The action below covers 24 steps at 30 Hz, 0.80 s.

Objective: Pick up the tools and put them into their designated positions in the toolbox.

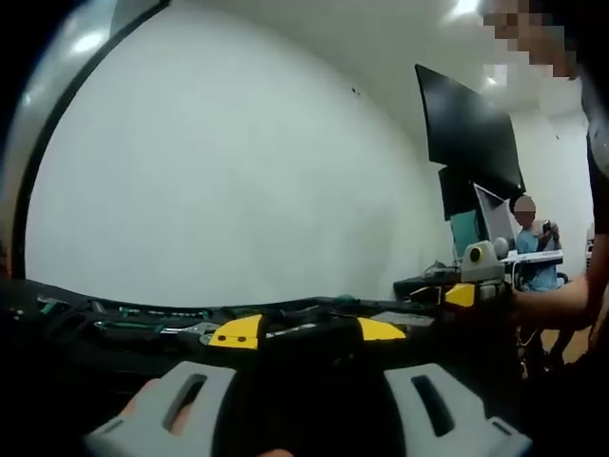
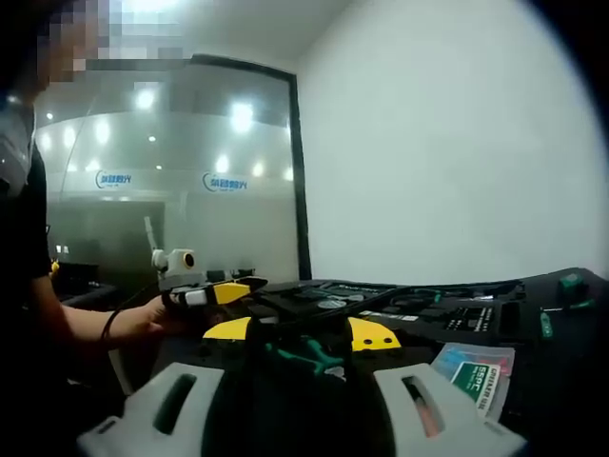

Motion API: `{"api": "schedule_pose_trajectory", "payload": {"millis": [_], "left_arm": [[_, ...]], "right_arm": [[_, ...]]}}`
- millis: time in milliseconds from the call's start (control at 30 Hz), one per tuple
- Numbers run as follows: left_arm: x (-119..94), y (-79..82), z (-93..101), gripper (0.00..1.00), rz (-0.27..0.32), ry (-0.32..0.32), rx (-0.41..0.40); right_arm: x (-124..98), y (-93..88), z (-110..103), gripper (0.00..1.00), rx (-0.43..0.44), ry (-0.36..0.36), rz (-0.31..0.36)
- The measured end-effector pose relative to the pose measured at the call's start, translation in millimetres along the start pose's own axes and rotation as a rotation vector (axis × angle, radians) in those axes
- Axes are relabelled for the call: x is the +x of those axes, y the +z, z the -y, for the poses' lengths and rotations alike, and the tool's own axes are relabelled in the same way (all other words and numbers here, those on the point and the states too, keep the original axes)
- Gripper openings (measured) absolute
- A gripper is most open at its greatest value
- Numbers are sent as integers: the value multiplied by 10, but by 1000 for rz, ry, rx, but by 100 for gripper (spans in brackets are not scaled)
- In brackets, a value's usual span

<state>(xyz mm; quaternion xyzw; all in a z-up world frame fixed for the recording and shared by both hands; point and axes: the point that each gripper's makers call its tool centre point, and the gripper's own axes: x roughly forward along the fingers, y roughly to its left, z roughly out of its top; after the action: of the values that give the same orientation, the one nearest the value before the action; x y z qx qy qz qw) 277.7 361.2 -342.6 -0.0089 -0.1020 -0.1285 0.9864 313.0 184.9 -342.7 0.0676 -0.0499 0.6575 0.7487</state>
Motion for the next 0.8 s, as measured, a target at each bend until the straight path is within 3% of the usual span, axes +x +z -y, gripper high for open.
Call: {"api": "schedule_pose_trajectory", "payload": {"millis": [233, 400, 533, 633, 800], "left_arm": [[-1, 45, 54, 35, 14, -18, 10], [14, 43, 104, 36, 8, -25, 42], [18, 42, 125, 36, 7, -35, 46], [11, 52, 124, 36, 7, -36, 36], [9, 51, 95, 36, 14, -40, 19]], "right_arm": [[-40, 152, 63, 34, -13, -44, 28], [-101, 409, -17, 36, -81, -54, 55], [-96, 571, 18, 50, -198, -64, -6], [-110, 719, 108, 45, -264, -85, -29], [-130, 839, 173, 46, -347, -87, -134]]}}
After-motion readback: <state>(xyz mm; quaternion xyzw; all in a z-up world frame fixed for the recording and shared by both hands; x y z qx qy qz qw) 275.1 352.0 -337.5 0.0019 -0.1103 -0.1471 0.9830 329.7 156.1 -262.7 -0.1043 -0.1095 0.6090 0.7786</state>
